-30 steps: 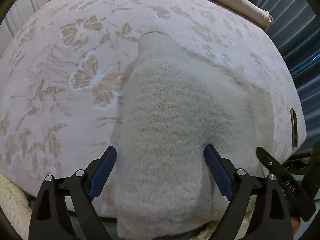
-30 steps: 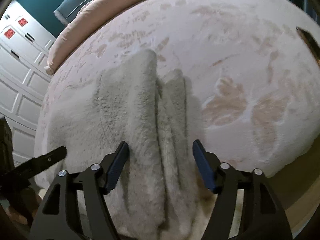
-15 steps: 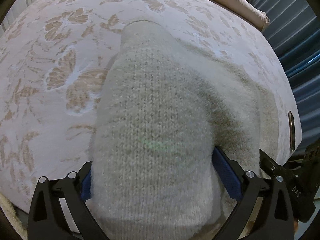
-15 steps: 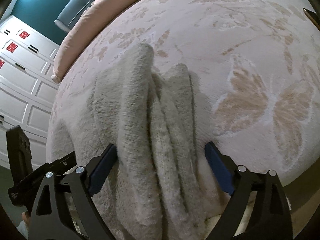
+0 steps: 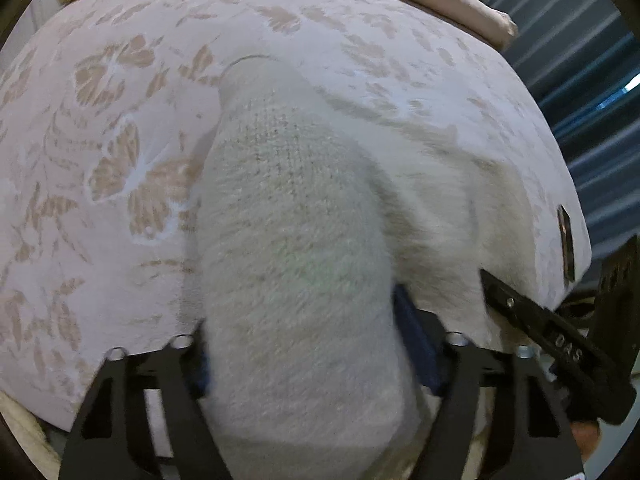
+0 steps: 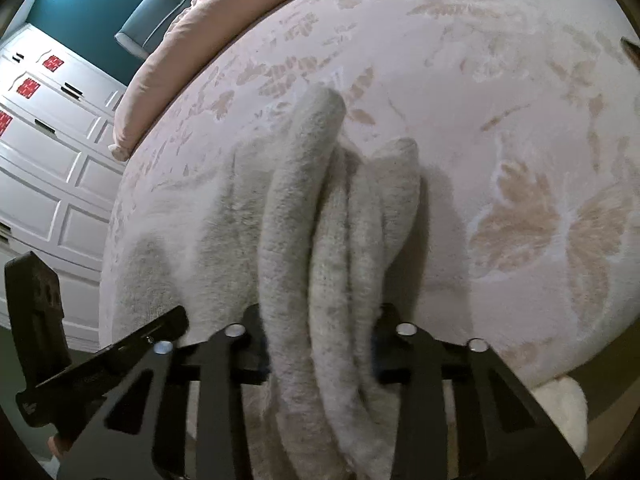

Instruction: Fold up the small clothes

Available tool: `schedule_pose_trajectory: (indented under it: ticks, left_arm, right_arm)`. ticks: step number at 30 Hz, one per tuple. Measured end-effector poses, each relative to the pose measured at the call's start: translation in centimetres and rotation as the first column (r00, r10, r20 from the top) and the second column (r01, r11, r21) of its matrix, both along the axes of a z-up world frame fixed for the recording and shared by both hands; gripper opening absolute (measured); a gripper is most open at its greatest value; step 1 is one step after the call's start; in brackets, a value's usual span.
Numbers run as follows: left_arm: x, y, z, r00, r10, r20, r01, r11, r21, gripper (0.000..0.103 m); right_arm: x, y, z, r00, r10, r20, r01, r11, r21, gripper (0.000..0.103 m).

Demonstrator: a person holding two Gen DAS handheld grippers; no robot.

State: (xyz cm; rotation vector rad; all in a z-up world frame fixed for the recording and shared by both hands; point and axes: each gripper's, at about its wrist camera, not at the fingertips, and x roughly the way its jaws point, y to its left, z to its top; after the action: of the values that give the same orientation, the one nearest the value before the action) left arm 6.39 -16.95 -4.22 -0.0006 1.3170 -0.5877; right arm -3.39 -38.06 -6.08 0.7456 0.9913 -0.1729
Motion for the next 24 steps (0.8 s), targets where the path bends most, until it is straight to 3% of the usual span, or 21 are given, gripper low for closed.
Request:
schedule_pose_trajectory:
  ticks: [2, 5, 9, 15, 24]
  left_arm:
    - [-0.4, 0.1, 1.1, 0.999, -0.032, 0.011, 0.032, 0.999, -0.01, 0.048]
    - [-1.3, 0.5, 2.7, 0.998, -0.06, 0.016, 0.06, 0.998, -0.034, 0.044]
    - [-2.5, 1.3, 4.6, 0.997, -0.071, 0.023, 0.073, 0.995, -0.074, 0.043]
    - [-4.7, 3.2, 8.6, 0.991, -0.089, 0.101, 0.101, 0.986, -0.129, 0.042]
    - [-5.7, 7.8, 15.6, 0.964, -0.049, 0.261, 0.103, 0.975, -0.197, 0.042]
  right_arm:
    - [-0.5, 0.4, 1.5, 1.0, -0.011, 0.027, 0.011, 1.0, -0.004, 0.029]
    - [-1.4, 0.9, 3.6, 0.997, -0.015, 0.073, 0.015, 1.0, -0.001, 0.028]
    - [-3.0, 2.0, 6.5, 0.993, -0.011, 0.113, 0.014, 1.0, -0.028, 0.028]
    - [-5.5, 3.6, 10.4, 0.981, -0.003, 0.195, 0.016, 0.998, -0.065, 0.028]
    - [-6.0, 7.6, 17.4, 0.931, 0.061, 0.361, -0.008, 0.989, -0.146, 0.028]
